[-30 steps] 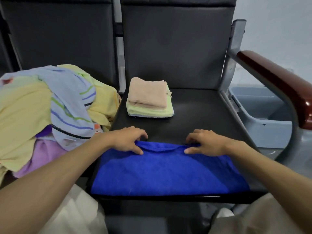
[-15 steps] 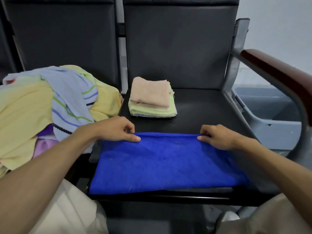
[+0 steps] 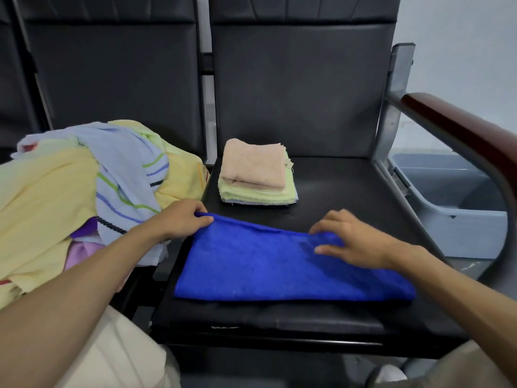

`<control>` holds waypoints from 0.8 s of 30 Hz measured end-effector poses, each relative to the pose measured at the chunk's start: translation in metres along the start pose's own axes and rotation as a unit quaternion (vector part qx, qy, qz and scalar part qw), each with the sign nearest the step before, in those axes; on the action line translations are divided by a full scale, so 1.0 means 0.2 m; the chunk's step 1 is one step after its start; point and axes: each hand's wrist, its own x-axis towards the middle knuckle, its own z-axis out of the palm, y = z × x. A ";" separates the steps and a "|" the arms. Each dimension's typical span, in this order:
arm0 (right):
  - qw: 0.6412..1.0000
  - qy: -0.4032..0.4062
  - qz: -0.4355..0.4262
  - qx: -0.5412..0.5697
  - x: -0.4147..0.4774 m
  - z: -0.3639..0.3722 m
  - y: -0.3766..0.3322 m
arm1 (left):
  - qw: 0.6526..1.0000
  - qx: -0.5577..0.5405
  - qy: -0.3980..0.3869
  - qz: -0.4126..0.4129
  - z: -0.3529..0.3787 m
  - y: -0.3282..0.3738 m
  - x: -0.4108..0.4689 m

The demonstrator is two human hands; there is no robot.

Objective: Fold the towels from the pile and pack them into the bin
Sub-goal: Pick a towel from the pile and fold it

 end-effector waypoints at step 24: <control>0.998 0.002 0.066 0.022 -0.06 -0.27 0.12 | 0.919 -0.385 0.065 0.050 -0.03 0.48 -0.22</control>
